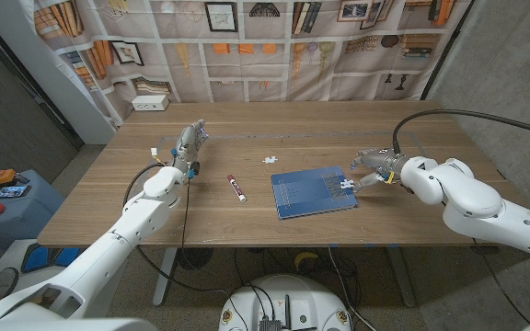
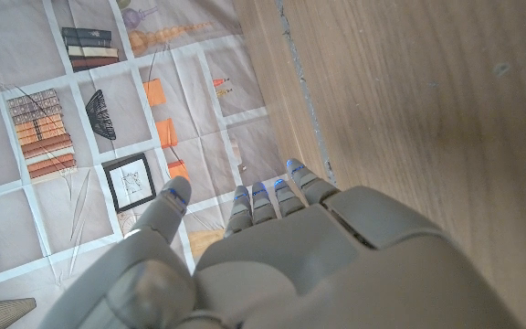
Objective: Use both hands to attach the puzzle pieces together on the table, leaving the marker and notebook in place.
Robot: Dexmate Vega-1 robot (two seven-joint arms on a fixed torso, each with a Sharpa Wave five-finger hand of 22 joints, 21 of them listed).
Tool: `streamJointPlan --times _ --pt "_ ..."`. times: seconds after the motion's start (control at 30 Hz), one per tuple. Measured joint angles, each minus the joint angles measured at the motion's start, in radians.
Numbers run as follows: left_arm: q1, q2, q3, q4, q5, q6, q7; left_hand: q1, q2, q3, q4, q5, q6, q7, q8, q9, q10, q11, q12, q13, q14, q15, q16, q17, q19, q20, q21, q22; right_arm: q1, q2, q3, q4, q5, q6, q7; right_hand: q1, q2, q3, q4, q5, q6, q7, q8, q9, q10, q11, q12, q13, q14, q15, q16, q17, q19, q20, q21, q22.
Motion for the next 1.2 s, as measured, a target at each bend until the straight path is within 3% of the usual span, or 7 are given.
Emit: streamJointPlan --times 0.4,0.73,1.2 --pt "0.001 -0.002 0.003 0.000 -0.001 0.001 0.000 0.000 0.000 0.000 0.000 0.000 0.000 0.000 0.000 0.000 0.000 0.000 -0.004 0.000 0.000 0.000 0.000 0.000 0.000 0.000 0.000 0.000 -0.019 0.013 0.000 0.022 -0.038 0.028 -0.032 0.053 0.011 0.007 -0.007 0.010 0.014 -0.014 0.010 0.000 0.014 -0.014 0.000 -0.002 0.014 -0.014 0.005 0.000 0.021 -0.007 0.000 0.000" --pt "0.011 -0.001 0.003 -0.014 -0.001 0.006 0.004 0.000 0.000 0.000 0.000 0.000 0.000 0.000 0.000 0.000 0.000 0.000 -0.004 0.000 0.000 0.000 0.000 0.000 0.000 0.000 0.000 0.000 -0.031 0.023 0.001 0.043 -0.064 0.053 -0.055 0.058 0.016 0.010 -0.004 0.011 0.030 -0.019 0.021 0.000 0.025 -0.025 0.000 -0.002 0.021 -0.021 0.005 0.000 0.028 -0.014 0.000 0.000" --pt "0.030 0.004 0.002 -0.034 -0.003 0.010 0.014 0.000 0.000 0.000 0.000 0.000 0.004 -0.004 0.000 0.000 0.000 0.000 -0.004 0.000 0.000 0.000 0.000 0.000 0.004 0.004 0.000 0.000 -0.039 0.041 0.002 0.072 -0.090 0.078 -0.071 0.076 0.034 0.010 -0.004 0.011 0.050 -0.021 0.029 0.005 0.030 -0.020 0.000 -0.002 0.027 -0.027 0.009 0.003 0.034 -0.019 0.000 0.000"
